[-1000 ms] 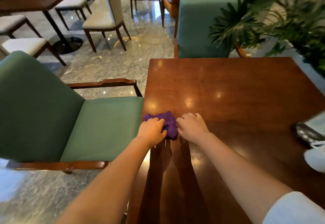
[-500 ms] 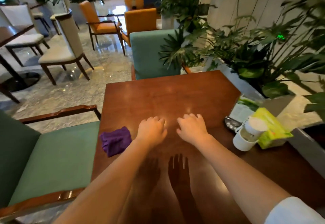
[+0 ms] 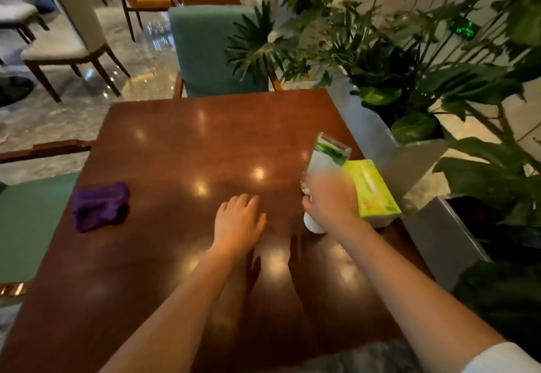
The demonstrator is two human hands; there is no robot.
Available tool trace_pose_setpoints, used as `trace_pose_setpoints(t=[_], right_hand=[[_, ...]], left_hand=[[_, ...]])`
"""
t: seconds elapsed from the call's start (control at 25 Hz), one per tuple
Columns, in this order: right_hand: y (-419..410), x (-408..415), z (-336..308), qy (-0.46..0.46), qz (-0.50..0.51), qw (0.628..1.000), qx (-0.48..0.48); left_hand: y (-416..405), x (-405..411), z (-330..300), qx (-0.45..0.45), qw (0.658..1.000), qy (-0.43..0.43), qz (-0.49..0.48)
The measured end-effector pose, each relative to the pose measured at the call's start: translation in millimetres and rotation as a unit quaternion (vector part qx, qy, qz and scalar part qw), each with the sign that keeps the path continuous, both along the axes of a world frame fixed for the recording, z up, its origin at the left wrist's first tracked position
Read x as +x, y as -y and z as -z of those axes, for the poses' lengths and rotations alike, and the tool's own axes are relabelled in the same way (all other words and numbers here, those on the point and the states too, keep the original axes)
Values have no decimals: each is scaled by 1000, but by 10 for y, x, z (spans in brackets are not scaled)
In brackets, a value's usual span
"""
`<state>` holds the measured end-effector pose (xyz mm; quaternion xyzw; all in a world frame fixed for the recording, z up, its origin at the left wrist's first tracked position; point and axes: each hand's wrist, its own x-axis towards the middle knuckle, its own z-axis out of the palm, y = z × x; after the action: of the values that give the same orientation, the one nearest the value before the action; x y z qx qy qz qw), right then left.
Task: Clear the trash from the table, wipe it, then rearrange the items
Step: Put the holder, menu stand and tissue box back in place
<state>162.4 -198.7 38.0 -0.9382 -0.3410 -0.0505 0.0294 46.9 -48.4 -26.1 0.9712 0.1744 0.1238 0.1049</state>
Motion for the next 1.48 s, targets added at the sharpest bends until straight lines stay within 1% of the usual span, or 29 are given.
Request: trace_pose_setpoints(t=[0.16, 0.32, 0.4, 0.52, 0.64, 0.72, 0.96, 1.12, 1.32, 1.48], right_hand=[[319, 180, 260, -26, 21, 999, -7], [359, 267, 427, -65, 21, 997, -31], [328, 310, 477, -83, 22, 996, -7], [307, 363, 529, -93, 26, 994, 60], [303, 385, 556, -99, 20, 989, 109], [227, 361, 563, -99, -8, 988, 119], [-359, 215, 454, -131, -106, 972, 161], [-1019, 31, 360, -167, -203, 947, 185], [-1790, -126, 390, -192, -282, 923, 177], [-2270, -202, 444, -199, -318, 915, 151]], left_hand=[[236, -81, 458, -13, 999, -45, -16], [261, -325, 937, -31, 991, -123, -43], [216, -487, 1135, -37, 986, -155, -53], [172, -687, 1315, -40, 979, -188, -70], [158, -743, 1383, -36, 977, -192, -89], [151, -745, 1407, -34, 976, -193, -94], [153, -764, 1404, -40, 977, -189, -85], [137, -773, 1415, -47, 978, -185, -89], [127, -771, 1408, -61, 981, -166, -85], [108, -757, 1405, -67, 980, -168, -79]])
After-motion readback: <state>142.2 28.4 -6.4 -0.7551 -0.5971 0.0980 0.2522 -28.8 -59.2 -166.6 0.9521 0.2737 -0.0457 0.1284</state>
